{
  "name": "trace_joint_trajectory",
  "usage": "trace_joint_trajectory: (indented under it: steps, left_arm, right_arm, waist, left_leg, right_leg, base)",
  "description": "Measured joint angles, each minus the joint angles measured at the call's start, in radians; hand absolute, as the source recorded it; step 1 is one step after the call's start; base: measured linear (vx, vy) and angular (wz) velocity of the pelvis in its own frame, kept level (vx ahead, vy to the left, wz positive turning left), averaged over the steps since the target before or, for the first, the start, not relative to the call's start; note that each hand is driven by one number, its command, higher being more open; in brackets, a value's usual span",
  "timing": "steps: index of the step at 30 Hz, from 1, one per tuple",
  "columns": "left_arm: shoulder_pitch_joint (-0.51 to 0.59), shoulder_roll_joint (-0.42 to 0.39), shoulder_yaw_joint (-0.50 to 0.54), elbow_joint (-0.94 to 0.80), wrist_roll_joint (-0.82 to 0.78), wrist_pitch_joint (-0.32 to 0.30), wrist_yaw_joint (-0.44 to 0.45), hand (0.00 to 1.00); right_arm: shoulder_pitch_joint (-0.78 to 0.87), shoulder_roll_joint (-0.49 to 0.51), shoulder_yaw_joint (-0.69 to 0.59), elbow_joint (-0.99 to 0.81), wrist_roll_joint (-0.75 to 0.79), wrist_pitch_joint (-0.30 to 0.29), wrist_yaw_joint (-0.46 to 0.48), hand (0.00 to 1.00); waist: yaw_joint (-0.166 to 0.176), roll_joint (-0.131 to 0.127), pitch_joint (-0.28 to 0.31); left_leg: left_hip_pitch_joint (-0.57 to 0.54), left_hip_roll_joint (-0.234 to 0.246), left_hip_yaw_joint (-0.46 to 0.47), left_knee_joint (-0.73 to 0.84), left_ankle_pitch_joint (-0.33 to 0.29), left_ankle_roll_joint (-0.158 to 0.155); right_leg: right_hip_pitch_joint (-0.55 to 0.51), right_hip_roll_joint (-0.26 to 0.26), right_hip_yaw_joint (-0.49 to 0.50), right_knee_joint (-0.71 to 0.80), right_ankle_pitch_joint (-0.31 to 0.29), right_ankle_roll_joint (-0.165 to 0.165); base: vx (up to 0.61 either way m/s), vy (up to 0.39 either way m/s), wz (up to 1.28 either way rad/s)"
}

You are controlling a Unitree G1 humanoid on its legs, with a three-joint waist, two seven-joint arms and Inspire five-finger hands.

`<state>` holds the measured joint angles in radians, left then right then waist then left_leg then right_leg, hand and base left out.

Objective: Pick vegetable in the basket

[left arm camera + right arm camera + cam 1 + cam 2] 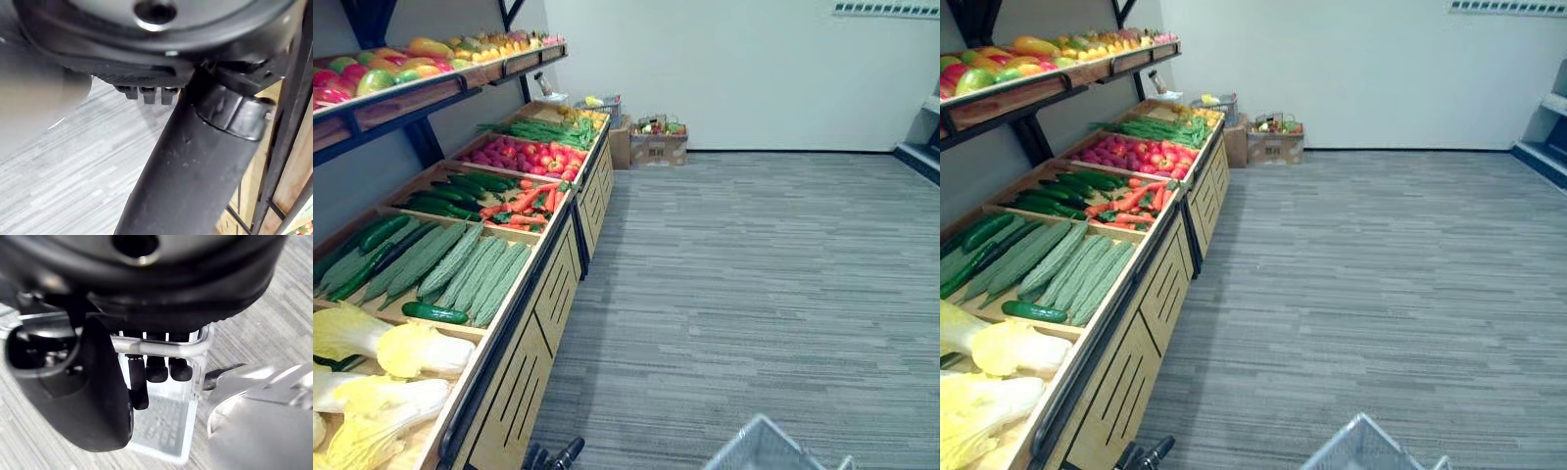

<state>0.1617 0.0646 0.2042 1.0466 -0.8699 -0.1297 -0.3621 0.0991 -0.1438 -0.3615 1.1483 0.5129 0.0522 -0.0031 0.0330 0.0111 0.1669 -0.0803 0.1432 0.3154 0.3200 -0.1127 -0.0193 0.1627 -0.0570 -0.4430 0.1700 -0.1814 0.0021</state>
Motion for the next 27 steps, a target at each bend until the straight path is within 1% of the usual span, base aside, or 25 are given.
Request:
trace_joint_trajectory:
  steps: [1, 2, 3, 4, 5, 6, 7, 8, 9, 10, 11, 13, 15, 16, 17, 19, 20, 21, 22, 23, 24, 25, 26, 27]
  left_arm:
    - [0.006, 0.008, -0.001, 0.0, 0.01, 0.0, 0.008, 1.0]
    - [0.006, 0.013, -0.006, 0.0, 0.018, 0.0, 0.01, 1.0]
    - [0.007, 0.03, -0.033, 0.0, 0.028, 0.001, 0.015, 1.0]
    - [0.007, 0.033, -0.034, 0.002, 0.038, 0.002, 0.017, 1.0]
    - [0.007, 0.031, -0.035, 0.004, 0.053, 0.008, 0.03, 1.0]
    - [0.006, 0.021, -0.036, 0.01, 0.062, 0.013, 0.04, 1.0]
    - [0.009, 0.023, -0.034, 0.014, 0.069, 0.012, 0.042, 1.0]
    - [0.009, 0.035, -0.032, 0.024, 0.084, 0.013, 0.048, 1.0]
    - [0.0, 0.038, -0.032, 0.042, 0.088, 0.017, 0.054, 1.0]
    - [-0.003, 0.034, -0.032, 0.051, 0.094, 0.023, 0.057, 1.0]
    - [0.0, 0.02, -0.03, 0.051, 0.094, 0.023, 0.057, 1.0]
    - [0.002, 0.01, -0.027, 0.052, 0.094, 0.022, 0.055, 1.0]
    - [0.003, 0.008, -0.023, 0.052, 0.093, 0.022, 0.05, 1.0]
    - [0.003, 0.008, -0.022, 0.052, 0.092, 0.021, 0.049, 1.0]
    - [0.003, 0.008, -0.022, 0.053, 0.091, 0.021, 0.048, 1.0]
    - [0.006, 0.008, -0.024, 0.057, 0.081, 0.021, 0.048, 1.0]
    - [0.01, 0.006, -0.024, 0.057, 0.071, 0.02, 0.047, 1.0]
    - [0.017, 0.007, -0.024, 0.056, 0.061, 0.019, 0.039, 1.0]
    - [0.021, 0.008, -0.024, 0.054, 0.054, 0.018, 0.032, 1.0]
    - [0.027, 0.016, -0.026, 0.055, 0.054, 0.013, 0.026, 1.0]
    - [0.041, 0.022, -0.031, 0.056, 0.054, 0.013, 0.027, 1.0]
    - [0.046, 0.023, -0.032, 0.056, 0.053, 0.013, 0.027, 1.0]
    - [0.057, 0.025, -0.032, 0.056, 0.044, 0.011, 0.029, 1.0]
    - [0.063, 0.024, -0.031, 0.056, 0.029, 0.011, 0.029, 1.0]
  right_arm:
    - [0.005, 0.019, -0.002, -0.001, 0.002, 0.0, 0.003, 0.0]
    - [0.006, 0.03, -0.004, -0.002, 0.004, -0.001, 0.005, 0.0]
    - [0.012, 0.06, -0.01, -0.001, 0.009, -0.001, 0.006, 0.0]
    - [0.012, 0.071, -0.01, -0.001, 0.01, -0.001, 0.007, 0.0]
    - [0.011, 0.085, -0.018, -0.009, 0.028, -0.022, 0.008, 0.0]
    - [0.01, 0.086, -0.014, -0.027, 0.038, -0.031, 0.018, 0.0]
    - [0.01, 0.087, -0.008, -0.035, 0.036, -0.032, 0.027, 0.0]
    - [0.01, 0.099, -0.009, -0.044, 0.036, -0.036, 0.038, 0.0]
    - [0.01, 0.097, -0.01, -0.042, 0.031, -0.041, 0.038, 0.0]
    - [0.011, 0.091, -0.01, -0.035, 0.007, -0.043, 0.037, 0.0]
    - [0.006, 0.082, -0.01, -0.035, -0.007, -0.041, 0.038, 0.0]
    - [-0.004, 0.072, -0.011, -0.034, -0.018, -0.033, 0.035, 0.0]
    - [-0.006, 0.072, -0.01, -0.026, -0.04, -0.023, 0.029, 0.0]
    - [-0.007, 0.073, -0.01, -0.014, -0.04, -0.016, 0.02, 0.0]
    - [-0.009, 0.072, -0.01, -0.016, -0.041, -0.02, 0.015, 0.0]
    - [-0.013, 0.053, -0.004, -0.019, -0.042, -0.019, 0.007, 0.0]
    - [-0.012, 0.045, -0.002, -0.02, -0.041, -0.022, 0.001, 0.0]
    - [-0.009, 0.037, -0.003, -0.03, -0.04, -0.035, -0.003, 0.0]
    - [-0.009, 0.033, -0.003, -0.038, -0.04, -0.036, -0.003, 0.0]
    - [-0.009, 0.031, -0.002, -0.041, -0.04, -0.038, -0.002, 0.0]
    - [-0.007, 0.026, -0.002, -0.045, -0.04, -0.048, -0.001, 0.0]
    - [-0.005, 0.025, -0.001, -0.044, -0.04, -0.051, 0.001, 0.0]
    - [-0.004, 0.032, 0.001, -0.043, -0.04, -0.052, 0.008, 0.0]
    - [-0.005, 0.041, 0.0, -0.042, -0.04, -0.054, 0.012, 0.0]
  waist:
    - [0.003, -0.025, -0.017]
    - [0.001, -0.029, -0.025]
    - [-0.001, -0.05, -0.029]
    - [-0.001, -0.053, -0.029]
    - [-0.003, -0.044, -0.03]
    - [-0.013, -0.021, -0.029]
    - [-0.015, -0.027, -0.033]
    - [-0.014, -0.055, -0.04]
    - [-0.016, -0.047, -0.046]
    - [-0.014, -0.039, -0.055]
    - [-0.013, -0.023, -0.057]
    - [-0.013, -0.004, -0.056]
    - [-0.013, -0.002, -0.055]
    - [-0.012, -0.006, -0.052]
    - [-0.012, -0.007, -0.049]
    - [-0.012, -0.012, -0.047]
    - [-0.011, -0.014, -0.046]
    - [-0.01, -0.019, -0.047]
    - [-0.009, -0.03, -0.045]
    - [-0.009, -0.051, -0.045]
    - [-0.013, -0.047, -0.043]
    - [-0.016, -0.05, -0.047]
    - [-0.017, -0.046, -0.049]
    - [-0.016, -0.042, -0.047]
  left_leg:
    - [0.03, -0.04, 0.002, -0.086, 0.039, 0.008]
    - [0.044, -0.055, -0.002, -0.128, 0.059, 0.017]
    - [0.082, -0.082, -0.025, -0.217, 0.097, 0.02]
    - [0.095, -0.085, -0.031, -0.241, 0.108, 0.021]
    - [0.119, -0.076, -0.04, -0.273, 0.124, 0.023]
    - [0.14, -0.062, -0.055, -0.285, 0.125, 0.021]
    - [0.147, -0.065, -0.055, -0.288, 0.125, 0.021]
    - [0.163, -0.089, -0.057, -0.308, 0.124, 0.014]
    - [0.176, -0.087, -0.063, -0.324, 0.118, -0.001]
    - [0.192, -0.079, -0.063, -0.343, 0.123, -0.008]
    - [0.2, -0.079, -0.061, -0.359, 0.126, -0.012]
    - [0.202, -0.082, -0.06, -0.373, 0.126, -0.013]
    - [0.204, -0.089, -0.061, -0.381, 0.126, -0.013]
    - [0.21, -0.1, -0.067, -0.383, 0.124, -0.01]
    - [0.214, -0.104, -0.071, -0.384, 0.121, -0.008]
    - [0.232, -0.127, -0.101, -0.385, 0.095, 0.007]
    - [0.239, -0.138, -0.118, -0.385, 0.086, 0.018]
    - [0.247, -0.158, -0.141, -0.384, 0.076, 0.031]
    - [0.252, -0.174, -0.153, -0.383, 0.074, 0.04]
    - [0.261, -0.202, -0.185, -0.381, 0.07, 0.06]
    - [0.278, -0.213, -0.221, -0.384, 0.068, 0.081]
    - [0.283, -0.212, -0.241, -0.382, 0.064, 0.087]
    - [0.28, -0.2, -0.282, -0.369, 0.054, 0.094]
    - [0.275, -0.181, -0.325, -0.359, 0.048, 0.094]
  right_leg:
    - [0.003, -0.018, -0.004, -0.008, 0.002, 0.013]
    - [0.003, -0.023, -0.015, -0.01, 0.004, 0.017]
    - [0.005, -0.035, -0.034, -0.004, 0.004, 0.017]
    - [0.005, -0.038, -0.039, 0.014, 0.004, 0.017]
    - [-0.023, -0.048, -0.04, 0.11, 0.001, 0.02]
    - [-0.038, -0.041, -0.02, 0.095, -0.053, 0.044]
    - [-0.023, -0.038, -0.008, 0.013, -0.046, 0.047]
    - [-0.011, -0.055, 0.006, -0.103, 0.073, 0.041]
    - [0.009, -0.046, -0.005, -0.105, 0.072, 0.04]
    - [0.006, -0.042, -0.005, -0.102, 0.072, 0.04]
    - [0.006, -0.039, -0.004, -0.102, 0.071, 0.041]
    - [0.003, -0.039, 0.0, -0.102, 0.069, 0.044]
    - [-0.002, -0.047, 0.0, -0.093, 0.065, 0.05]
    - [-0.007, -0.062, -0.003, -0.056, 0.052, 0.064]
    - [-0.009, -0.073, -0.004, -0.033, 0.042, 0.07]
    - [-0.043, -0.136, -0.013, 0.128, -0.011, 0.105]
    - [-0.073, -0.173, -0.012, 0.231, -0.02, 0.117]
    - [-0.122, -0.226, 0.001, 0.379, -0.018, 0.117]
    - [-0.15, -0.255, 0.018, 0.452, -0.012, 0.112]
    - [-0.196, -0.302, 0.054, 0.573, 0.017, 0.08]
    - [-0.233, -0.321, 0.095, 0.663, 0.045, 0.058]
    - [-0.239, -0.313, 0.119, 0.668, 0.024, 0.069]
    - [-0.25, -0.28, 0.156, 0.634, -0.033, 0.085]
    - [-0.263, -0.24, 0.182, 0.562, -0.064, 0.085]
  base:
    - [0.32, -0.005, 0.24]
    - [0.39, -0.024, 0.54]
    - [0.24, -0.026, 0.56]
    - [0.31, -0.011, 0.6]
    - [0.24, 0.012, 0.46]
    - [0.2, 0.021, 0.39]
    - [0.07, 0.016, 0.27]
    - [0.04, -0.001, 0.27]
    - [0.09, -0.009, 0.27]
    - [0.12, -0.028, 0.19]
    - [0.11, -0.03, 0.01]
    - [0.07, -0.011, -0.05]
    - [0.04, 0.038, 0.03]
    - [0.02, 0.066, 0.08]
    - [0.01, 0.1, 0.2]
    - [0.0, 0.115, 0.38]
    - [0.02, 0.166, 0.57]
    - [0.03, 0.172, 0.54]
    - [0.03, 0.176, 0.62]
    - [0.02, 0.146, 0.7]
    - [0.03, 0.141, 0.76]
    - [0.02, 0.092, 0.91]
    - [0.04, 0.048, 1.04]
    - [0.06, 0.009, 1.06]
